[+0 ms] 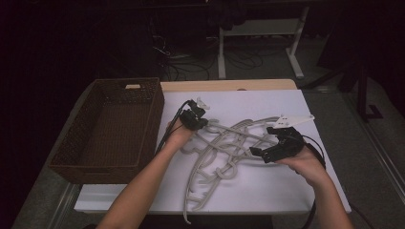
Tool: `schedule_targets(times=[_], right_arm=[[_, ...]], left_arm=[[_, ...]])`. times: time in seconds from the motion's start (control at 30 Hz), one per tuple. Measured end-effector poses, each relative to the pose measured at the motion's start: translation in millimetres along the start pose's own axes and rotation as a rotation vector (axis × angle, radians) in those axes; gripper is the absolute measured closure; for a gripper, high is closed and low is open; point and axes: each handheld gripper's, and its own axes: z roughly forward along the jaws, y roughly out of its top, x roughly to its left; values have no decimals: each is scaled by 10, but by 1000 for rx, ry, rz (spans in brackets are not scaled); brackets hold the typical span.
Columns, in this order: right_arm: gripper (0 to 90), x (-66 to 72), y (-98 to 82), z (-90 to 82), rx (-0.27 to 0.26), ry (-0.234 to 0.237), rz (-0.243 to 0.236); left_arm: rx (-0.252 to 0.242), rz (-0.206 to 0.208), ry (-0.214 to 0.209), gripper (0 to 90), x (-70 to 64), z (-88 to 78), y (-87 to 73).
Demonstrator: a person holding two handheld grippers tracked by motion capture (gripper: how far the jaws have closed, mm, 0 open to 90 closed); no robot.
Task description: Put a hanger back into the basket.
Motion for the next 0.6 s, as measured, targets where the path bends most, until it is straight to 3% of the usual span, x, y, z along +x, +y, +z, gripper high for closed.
schedule_targets(times=[0.17,0.3,0.4,0.6], right_arm=[[0,0,-2,2,-1,0,1],[0,-2,-1,-5,-5,2,2],[0,-5,0,-7,-7,1,2],[0,2,5,-20,-12,-1,5]], left_arm=[[-27,-44,-1,862,69,42,88],[-75,-57,-47,773,-29,-130,116],[-99,-39,-122,782,-207,-267,118],[-100,52,-251,889,-706,-370,91]])
